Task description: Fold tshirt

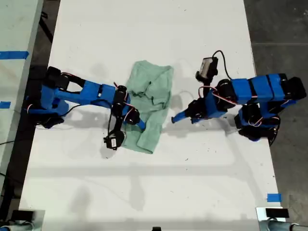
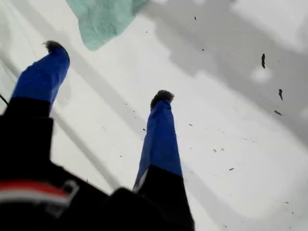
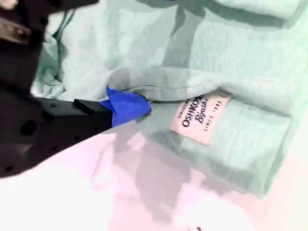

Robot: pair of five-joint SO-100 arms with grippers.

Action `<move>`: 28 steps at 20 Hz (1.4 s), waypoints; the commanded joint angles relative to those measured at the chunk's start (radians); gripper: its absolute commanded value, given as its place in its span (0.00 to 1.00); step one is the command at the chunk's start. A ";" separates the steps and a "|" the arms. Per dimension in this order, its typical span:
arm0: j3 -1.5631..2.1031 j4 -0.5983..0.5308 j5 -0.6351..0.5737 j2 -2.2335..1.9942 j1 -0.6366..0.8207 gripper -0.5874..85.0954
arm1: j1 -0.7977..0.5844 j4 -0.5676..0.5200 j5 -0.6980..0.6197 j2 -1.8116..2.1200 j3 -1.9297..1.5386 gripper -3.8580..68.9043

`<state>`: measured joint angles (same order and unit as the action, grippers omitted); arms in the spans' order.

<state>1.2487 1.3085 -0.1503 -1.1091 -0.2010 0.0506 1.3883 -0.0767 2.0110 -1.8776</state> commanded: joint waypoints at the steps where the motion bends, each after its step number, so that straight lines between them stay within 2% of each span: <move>1: 0.023 0.144 0.023 -0.296 -0.017 0.37 | 0.017 -0.015 0.009 0.067 0.002 0.49; 4: 0.298 0.218 0.054 -0.672 -0.021 0.36 | 0.028 0.015 0.038 0.137 -0.054 0.49; 7: 0.741 0.135 0.137 -1.163 -0.048 0.32 | 0.051 0.046 0.089 0.270 -0.152 0.49; 11: 1.057 0.158 0.299 -1.548 -0.130 0.31 | 0.083 0.061 0.152 0.453 -0.311 0.50; 16: 1.065 0.126 0.299 -1.499 -0.140 0.31 | 0.098 0.058 0.184 0.557 -0.394 0.49; 19: 1.031 0.133 0.287 -1.465 -0.152 0.31 | 0.103 0.008 0.169 0.457 -0.348 0.48; 21: 0.900 0.118 0.249 -1.287 -0.172 0.30 | 0.106 -0.052 0.127 0.216 -0.202 0.48; 24: 0.612 -0.003 0.146 -0.857 -0.187 0.30 | 0.106 -0.104 0.037 -0.218 0.156 0.48; 27: 0.362 -0.011 0.117 -0.508 -0.199 0.31 | 0.112 -0.069 -0.029 -0.586 0.548 0.49; 28: 0.347 -0.046 0.121 -0.460 -0.204 0.32 | 0.115 -0.044 -0.043 -0.693 0.670 0.49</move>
<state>1.7104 1.3100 -0.0169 -1.6843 -0.3789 0.1442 1.3162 -0.0828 1.4849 -1.4910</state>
